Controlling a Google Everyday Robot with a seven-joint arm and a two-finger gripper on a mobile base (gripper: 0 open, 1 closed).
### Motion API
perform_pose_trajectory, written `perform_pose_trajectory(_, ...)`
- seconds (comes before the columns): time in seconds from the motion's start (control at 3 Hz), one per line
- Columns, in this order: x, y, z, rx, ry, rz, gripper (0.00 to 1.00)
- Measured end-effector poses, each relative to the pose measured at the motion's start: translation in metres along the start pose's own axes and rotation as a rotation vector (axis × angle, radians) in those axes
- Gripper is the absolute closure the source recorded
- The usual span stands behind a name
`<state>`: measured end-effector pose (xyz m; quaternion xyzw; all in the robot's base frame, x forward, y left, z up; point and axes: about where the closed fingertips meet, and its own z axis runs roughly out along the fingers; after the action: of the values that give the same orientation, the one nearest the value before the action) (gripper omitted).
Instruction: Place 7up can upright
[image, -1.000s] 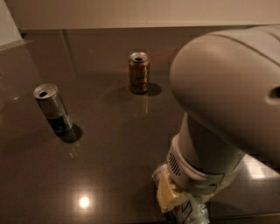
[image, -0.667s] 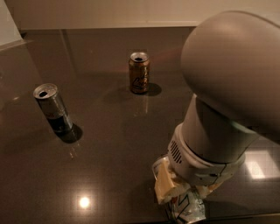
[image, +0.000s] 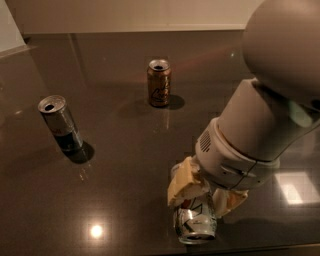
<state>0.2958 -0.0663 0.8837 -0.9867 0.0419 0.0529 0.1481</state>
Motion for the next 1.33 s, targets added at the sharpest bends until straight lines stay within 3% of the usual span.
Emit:
perform_pose_trajectory(0.67,0.014,-0.03,-0.007,0.204,-0.006,0.228,1.0)
perform_pose_trajectory(1.33,0.031,-0.052,-0.028,0.321,0.091,0.449,1.0)
